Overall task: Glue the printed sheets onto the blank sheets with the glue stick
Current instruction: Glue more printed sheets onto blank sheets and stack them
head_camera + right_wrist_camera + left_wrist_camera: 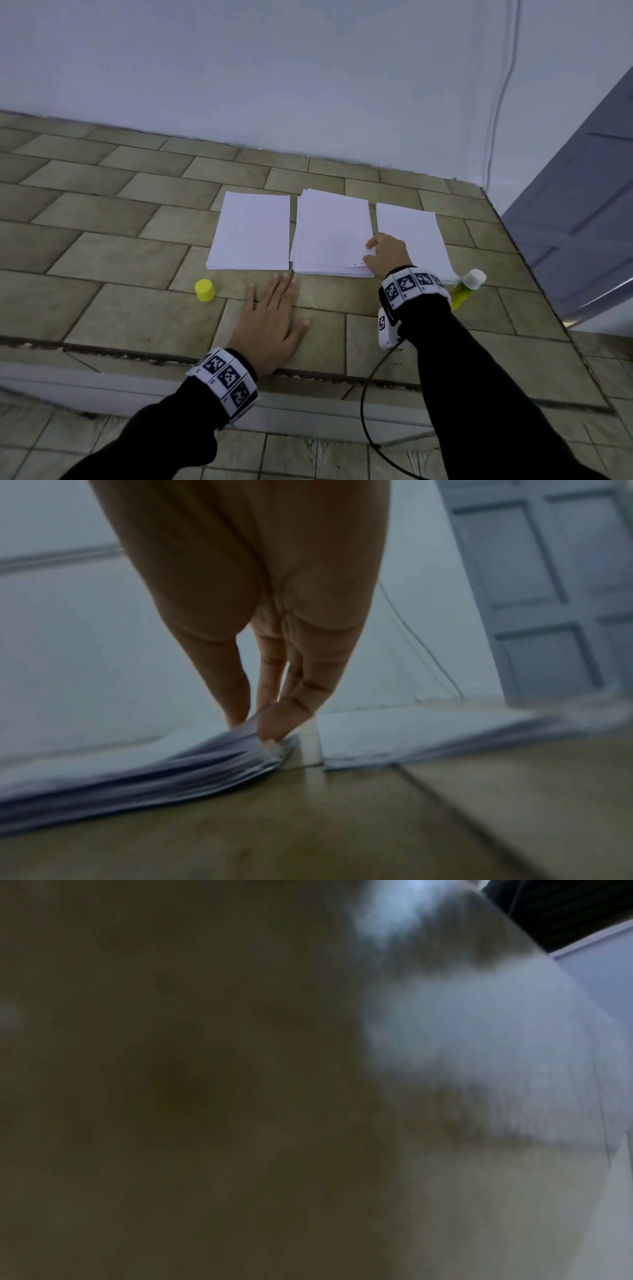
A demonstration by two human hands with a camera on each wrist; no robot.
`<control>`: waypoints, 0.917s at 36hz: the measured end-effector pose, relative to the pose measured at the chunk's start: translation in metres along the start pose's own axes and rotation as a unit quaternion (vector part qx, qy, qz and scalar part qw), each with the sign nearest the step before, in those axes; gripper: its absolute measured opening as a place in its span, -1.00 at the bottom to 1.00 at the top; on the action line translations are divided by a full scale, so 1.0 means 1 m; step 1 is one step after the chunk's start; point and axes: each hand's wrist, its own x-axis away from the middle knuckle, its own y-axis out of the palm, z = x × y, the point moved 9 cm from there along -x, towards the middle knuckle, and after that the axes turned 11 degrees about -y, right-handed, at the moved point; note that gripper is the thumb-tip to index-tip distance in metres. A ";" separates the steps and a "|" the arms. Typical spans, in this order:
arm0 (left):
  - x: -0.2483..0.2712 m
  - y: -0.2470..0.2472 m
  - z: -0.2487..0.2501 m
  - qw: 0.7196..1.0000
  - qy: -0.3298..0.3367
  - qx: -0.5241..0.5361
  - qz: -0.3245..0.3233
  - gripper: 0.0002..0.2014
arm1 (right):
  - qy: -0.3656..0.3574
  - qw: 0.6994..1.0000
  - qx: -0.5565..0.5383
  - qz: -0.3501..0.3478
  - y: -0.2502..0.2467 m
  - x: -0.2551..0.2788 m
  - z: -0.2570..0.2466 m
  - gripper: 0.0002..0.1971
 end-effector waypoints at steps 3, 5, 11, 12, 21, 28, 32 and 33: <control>0.000 0.000 -0.001 1.000 -0.001 0.001 0.000 -0.19 | -0.007 0.997 0.064 -0.045 0.007 0.003 -0.007 -0.70; 0.000 0.000 -0.001 1.000 -0.001 0.003 0.001 -0.20 | -0.006 0.994 0.090 -0.065 0.010 0.007 -0.009 -0.68; 0.001 0.000 -0.003 1.000 -0.001 0.005 -0.022 -0.08 | -0.045 0.997 0.063 0.009 -0.016 0.032 -0.023 -0.67; 0.001 -0.002 -0.004 0.999 -0.002 0.023 -0.028 -0.03 | -0.060 0.997 0.039 0.036 -0.025 0.039 -0.026 -0.68; -0.002 -0.080 0.004 0.942 -0.032 0.323 -0.090 -0.33 | -0.168 0.905 0.006 0.391 -0.122 0.138 -0.020 -0.66; -0.057 -0.113 -0.026 0.980 -0.116 0.118 -0.111 -0.41 | 0.112 0.911 -0.212 0.334 -0.103 0.143 0.076 -0.13; -0.095 -0.090 -0.052 0.972 -0.183 -0.059 -0.131 -0.35 | 0.151 0.941 -0.196 0.232 -0.074 0.133 0.096 -0.38; -0.100 -0.085 -0.055 0.969 -0.191 -0.085 -0.131 -0.35 | 0.147 0.946 -0.186 0.221 -0.070 0.132 0.097 -0.43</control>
